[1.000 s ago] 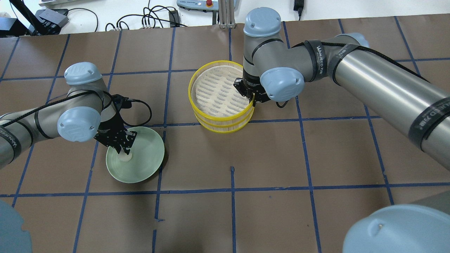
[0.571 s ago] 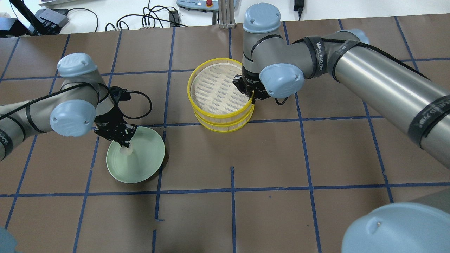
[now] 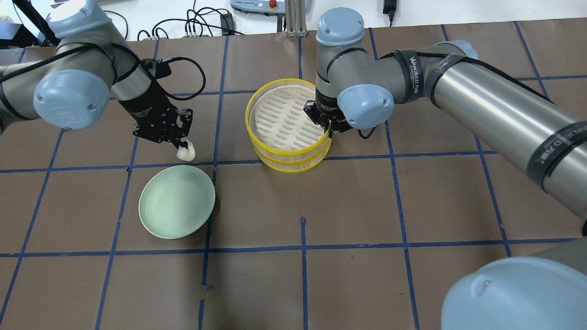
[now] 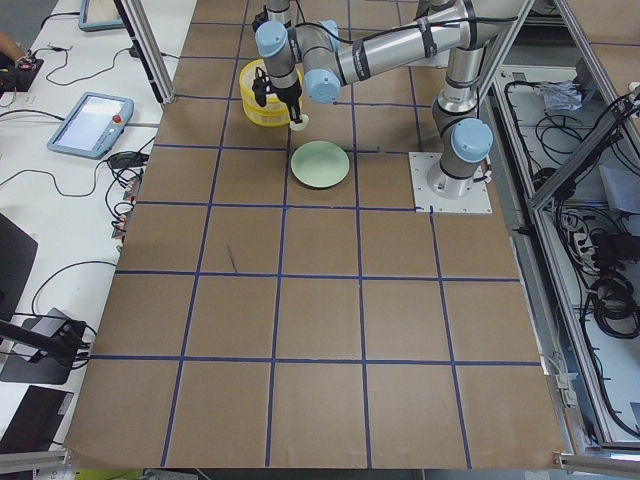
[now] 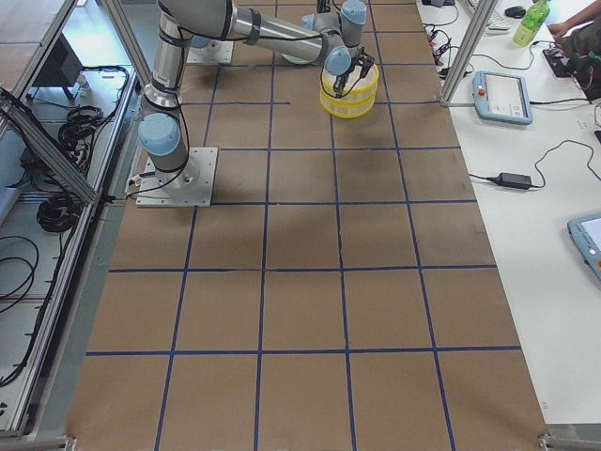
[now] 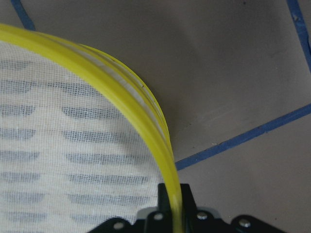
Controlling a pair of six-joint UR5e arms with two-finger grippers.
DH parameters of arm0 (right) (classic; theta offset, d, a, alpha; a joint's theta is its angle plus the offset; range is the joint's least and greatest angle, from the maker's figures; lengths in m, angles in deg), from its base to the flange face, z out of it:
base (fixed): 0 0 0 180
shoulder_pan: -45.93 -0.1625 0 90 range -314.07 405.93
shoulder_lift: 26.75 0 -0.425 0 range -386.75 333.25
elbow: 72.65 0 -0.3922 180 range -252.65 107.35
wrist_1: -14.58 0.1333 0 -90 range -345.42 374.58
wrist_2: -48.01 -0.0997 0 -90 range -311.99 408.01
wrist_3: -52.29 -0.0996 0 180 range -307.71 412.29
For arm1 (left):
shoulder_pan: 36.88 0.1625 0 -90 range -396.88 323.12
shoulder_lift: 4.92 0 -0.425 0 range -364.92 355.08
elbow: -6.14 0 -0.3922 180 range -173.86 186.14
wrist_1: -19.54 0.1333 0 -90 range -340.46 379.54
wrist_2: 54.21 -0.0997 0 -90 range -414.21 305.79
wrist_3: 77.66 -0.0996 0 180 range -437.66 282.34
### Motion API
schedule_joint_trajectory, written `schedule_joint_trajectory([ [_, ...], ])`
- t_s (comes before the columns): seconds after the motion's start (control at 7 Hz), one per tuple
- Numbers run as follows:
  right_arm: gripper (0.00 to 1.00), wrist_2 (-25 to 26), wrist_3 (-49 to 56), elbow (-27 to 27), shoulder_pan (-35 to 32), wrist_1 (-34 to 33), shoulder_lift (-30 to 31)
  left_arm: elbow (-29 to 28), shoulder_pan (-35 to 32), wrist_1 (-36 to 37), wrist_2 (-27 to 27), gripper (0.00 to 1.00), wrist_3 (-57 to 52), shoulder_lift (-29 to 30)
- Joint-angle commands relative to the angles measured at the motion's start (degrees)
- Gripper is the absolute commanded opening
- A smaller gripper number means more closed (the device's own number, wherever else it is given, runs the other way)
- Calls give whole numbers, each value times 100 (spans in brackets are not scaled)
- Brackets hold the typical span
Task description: Stack buns with steamer
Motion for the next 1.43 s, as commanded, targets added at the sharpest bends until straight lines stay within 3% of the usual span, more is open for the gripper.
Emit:
schedule_joint_trajectory([
  [0.0, 52, 0, 7, -18, 0, 0, -13, -312, -94, 76, 779, 0, 824, 18],
  [0.14, 90, 0, 68, -18, 0, 27, 13, -304, -120, 251, 1165, 0, 1255, 53],
  [0.29, 99, 0, 390, 25, 61, 70, 66, -304, -442, 549, 1682, 0, 1773, 62],
  [0.57, 100, 9, 1565, 26, 489, 734, 835, -295, -901, 1969, 1784, 4, 2645, 656],
  [0.86, 100, 17, 2691, -18, 1113, 1588, 1609, -304, -1060, 2265, 1758, 29, 2657, 879],
  [1.0, 100, 0, 3305, 43, 1360, 2044, 1909, -304, -1069, 2283, 1723, 83, 2605, 853],
  [1.14, 100, -18, 3668, 156, 1467, 2605, 2164, -304, -1070, 2283, 1731, 100, 2657, 853],
  [1.29, 100, -18, 4055, 532, 1476, 3124, 2254, -304, -1070, 2257, 1740, 100, 2657, 844],
])
